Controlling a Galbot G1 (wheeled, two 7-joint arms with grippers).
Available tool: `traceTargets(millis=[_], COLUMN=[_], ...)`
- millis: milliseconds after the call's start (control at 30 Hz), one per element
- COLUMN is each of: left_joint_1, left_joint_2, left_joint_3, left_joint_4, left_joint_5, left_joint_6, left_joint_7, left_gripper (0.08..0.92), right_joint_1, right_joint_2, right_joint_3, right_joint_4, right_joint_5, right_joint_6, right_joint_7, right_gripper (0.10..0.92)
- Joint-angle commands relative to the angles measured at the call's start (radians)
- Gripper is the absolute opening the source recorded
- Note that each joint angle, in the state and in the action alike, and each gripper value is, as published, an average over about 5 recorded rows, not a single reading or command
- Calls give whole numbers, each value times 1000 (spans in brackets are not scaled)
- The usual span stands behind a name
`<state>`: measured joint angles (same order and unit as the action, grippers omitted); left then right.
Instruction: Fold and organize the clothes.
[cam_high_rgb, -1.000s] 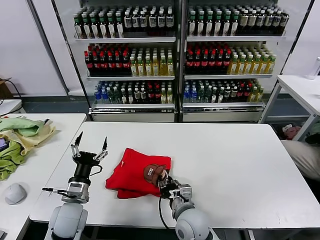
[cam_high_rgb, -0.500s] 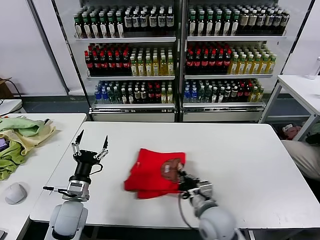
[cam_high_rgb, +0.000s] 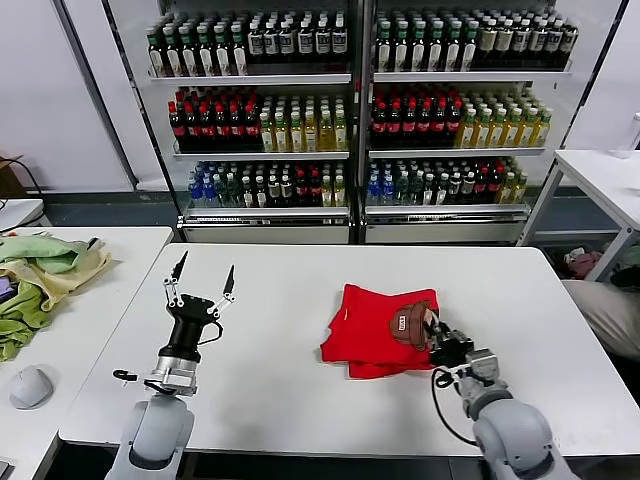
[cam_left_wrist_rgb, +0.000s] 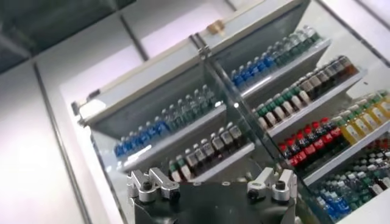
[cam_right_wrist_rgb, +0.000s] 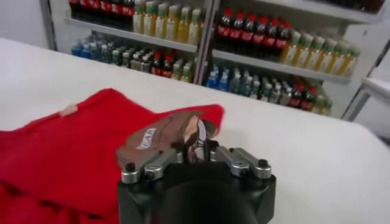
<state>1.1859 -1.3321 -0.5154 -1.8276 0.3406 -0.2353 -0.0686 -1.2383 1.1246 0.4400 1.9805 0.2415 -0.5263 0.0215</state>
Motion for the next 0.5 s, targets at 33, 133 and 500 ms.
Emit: traceTargets(millis=[33, 133, 500], left_joint_1=[-65, -103, -136], left_joint_2=[-16, -20, -7], left_joint_3=[2, 3, 74], left_joint_4=[82, 109, 77], left_joint_5=[149, 128, -228], left_joint_6=[-194, -202, 34], left_joint_7=[66, 74, 83], left_gripper=[823, 823, 823], right_joint_1=[-15, -10, 116], right_joint_2=[-51, -52, -29], right_joint_3=[134, 154, 167], right_joint_4=[2, 7, -150], right_joint_5=[-89, -106, -128], right_joint_6=[129, 175, 246], right_joint_7=[-108, -109, -28], right_gripper=[396, 482, 788])
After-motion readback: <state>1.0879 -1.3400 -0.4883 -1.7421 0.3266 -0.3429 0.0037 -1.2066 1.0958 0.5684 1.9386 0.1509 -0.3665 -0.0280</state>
